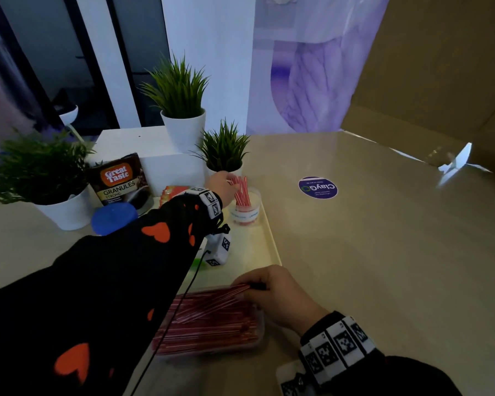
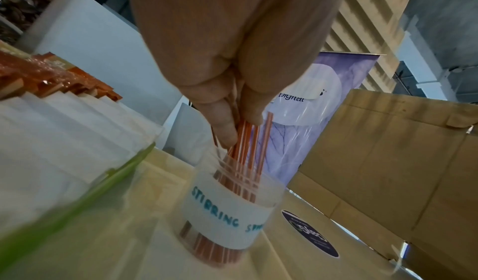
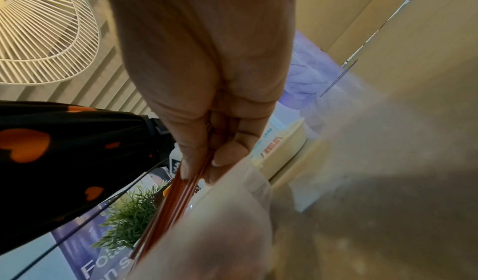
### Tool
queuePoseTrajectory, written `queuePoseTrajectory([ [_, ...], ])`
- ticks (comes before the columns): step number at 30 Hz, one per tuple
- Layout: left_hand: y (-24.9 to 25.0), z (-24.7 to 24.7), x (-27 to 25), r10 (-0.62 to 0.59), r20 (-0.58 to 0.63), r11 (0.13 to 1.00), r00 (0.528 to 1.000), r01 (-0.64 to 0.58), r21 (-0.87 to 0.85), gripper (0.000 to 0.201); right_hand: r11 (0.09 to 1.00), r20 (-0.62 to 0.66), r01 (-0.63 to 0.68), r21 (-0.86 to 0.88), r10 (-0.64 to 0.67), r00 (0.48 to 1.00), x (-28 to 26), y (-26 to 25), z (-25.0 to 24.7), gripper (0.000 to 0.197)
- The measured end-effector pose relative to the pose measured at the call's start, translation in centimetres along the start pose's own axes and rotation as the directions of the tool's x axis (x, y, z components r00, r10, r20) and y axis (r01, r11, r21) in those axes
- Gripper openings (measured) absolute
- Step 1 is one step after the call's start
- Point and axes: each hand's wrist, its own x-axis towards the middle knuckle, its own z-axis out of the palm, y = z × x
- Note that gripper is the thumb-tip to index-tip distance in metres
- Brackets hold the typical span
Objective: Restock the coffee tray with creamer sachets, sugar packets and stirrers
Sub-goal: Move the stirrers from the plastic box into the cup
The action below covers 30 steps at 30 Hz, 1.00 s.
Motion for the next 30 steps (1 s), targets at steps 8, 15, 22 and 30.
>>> queuePoseTrajectory([
  [8,1.3,-2.1,-5.2,0.027,-0.178,0.982,0.984,-0.060,-0.177,0.049,1.000,-0.024,-0.014,-0.018,0.013,1.000,-0.1,-1.0,-0.2,0.016],
  [15,1.3,-5.4,-13.5,0.241,0.570,0.968,0.785,-0.156,-0.195,0.037,0.999,-0.089,0.034,-0.021,-0.036,0.995,-0.7,-2.3,-0.9,0.018],
  [22,-1.2,-5.6,-17.8,0.115,0.711,0.901,0.694,-0.375,0.220,0.037,0.998,-0.158,0.060,-0.015,-0.062,0.986,-1.1,-2.9,-1.1,0.012],
  [30,-1.7,-6.3,-18.4,0.135,0.693,0.942,0.708,-0.309,0.133,0.020,0.997,-0.319,0.071,0.040,-0.054,0.946,-1.5,-3.0,-0.3,0.030],
])
